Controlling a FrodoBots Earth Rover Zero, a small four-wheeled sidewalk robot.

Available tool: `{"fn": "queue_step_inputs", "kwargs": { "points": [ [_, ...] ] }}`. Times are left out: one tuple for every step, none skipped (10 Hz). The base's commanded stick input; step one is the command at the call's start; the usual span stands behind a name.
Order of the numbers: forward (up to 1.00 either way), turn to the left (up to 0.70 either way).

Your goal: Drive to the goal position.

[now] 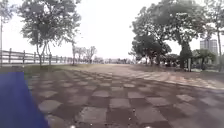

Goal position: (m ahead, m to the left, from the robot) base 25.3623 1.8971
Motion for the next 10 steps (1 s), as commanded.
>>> {"fn": "queue_step_inputs", "kwargs": {
  "points": [
    [1.0, 0.0],
    [1.0, 0.0],
    [1.0, 0.0],
    [1.0, 0.0],
    [1.0, 0.0],
    [1.0, 0.0],
    [1.0, 0.0],
    [1.0, 0.0],
    [1.0, 0.0],
    [1.0, 0.0]
  ]
}}
